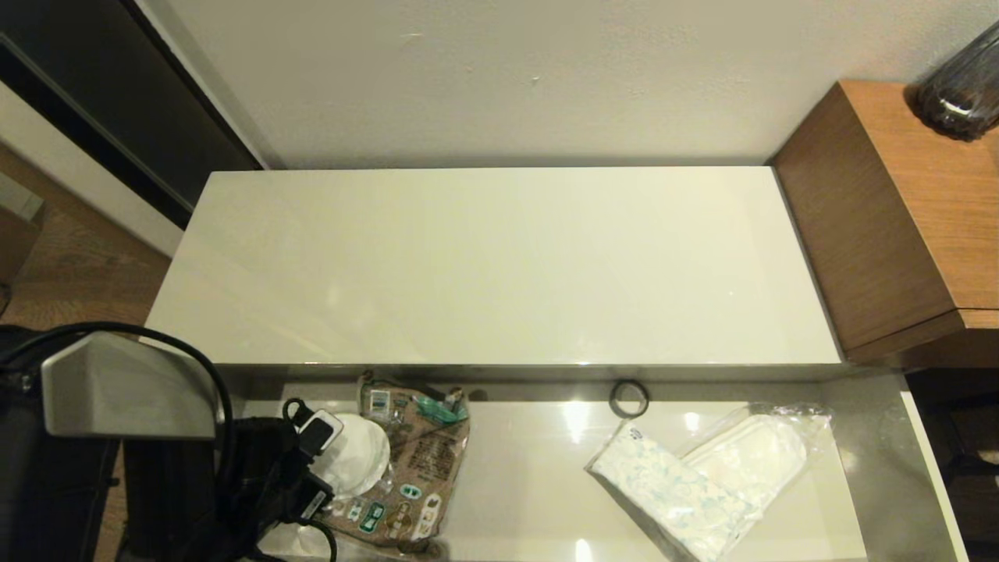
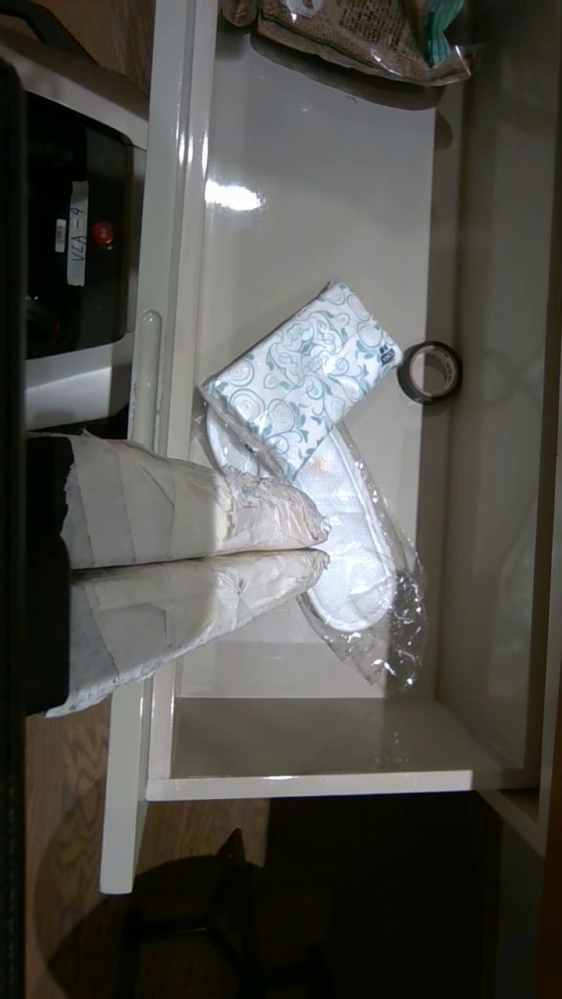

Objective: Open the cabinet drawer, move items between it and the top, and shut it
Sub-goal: Take out the disposable slippers from the drawer

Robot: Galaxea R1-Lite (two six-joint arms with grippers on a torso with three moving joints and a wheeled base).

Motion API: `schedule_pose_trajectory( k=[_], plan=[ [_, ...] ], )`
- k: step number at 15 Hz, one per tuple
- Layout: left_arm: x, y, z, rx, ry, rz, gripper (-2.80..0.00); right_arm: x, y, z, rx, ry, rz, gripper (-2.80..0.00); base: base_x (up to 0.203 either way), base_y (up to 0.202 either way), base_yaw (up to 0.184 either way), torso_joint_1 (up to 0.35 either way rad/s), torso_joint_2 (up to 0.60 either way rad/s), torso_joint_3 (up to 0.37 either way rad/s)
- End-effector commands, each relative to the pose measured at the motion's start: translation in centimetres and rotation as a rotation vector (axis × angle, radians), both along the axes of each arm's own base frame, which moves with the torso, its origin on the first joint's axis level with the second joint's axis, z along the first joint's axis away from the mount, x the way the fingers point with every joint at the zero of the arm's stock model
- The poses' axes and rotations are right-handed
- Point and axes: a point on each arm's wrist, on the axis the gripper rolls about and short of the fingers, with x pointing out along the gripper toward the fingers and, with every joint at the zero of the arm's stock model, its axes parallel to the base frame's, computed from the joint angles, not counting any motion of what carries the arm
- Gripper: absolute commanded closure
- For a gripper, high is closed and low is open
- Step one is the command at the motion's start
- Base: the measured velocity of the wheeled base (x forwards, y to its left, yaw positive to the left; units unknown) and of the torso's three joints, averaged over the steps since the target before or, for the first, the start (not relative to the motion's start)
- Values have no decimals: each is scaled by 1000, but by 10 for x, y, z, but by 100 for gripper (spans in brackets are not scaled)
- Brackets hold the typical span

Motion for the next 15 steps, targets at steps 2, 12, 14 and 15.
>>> schedule_pose_trajectory(
  k=[2, 12, 14, 15],
  plan=[
    [-3, -3, -4, 5, 17, -15, 0, 0, 0, 0, -1, 2, 0, 0, 0, 0, 0, 0, 0, 0],
    [6, -6, 6, -2, -37, -21, 0, 0, 0, 0, -1, 2, 0, 0, 0, 0, 0, 0, 0, 0],
    [1, -5, 13, -2, -16, -25, 0, 0, 0, 0, -1, 2, 0, 0, 0, 0, 0, 0, 0, 0],
    [-2, -5, 26, -7, -23, -29, 0, 0, 0, 0, -1, 2, 0, 0, 0, 0, 0, 0, 0, 0]
  ],
)
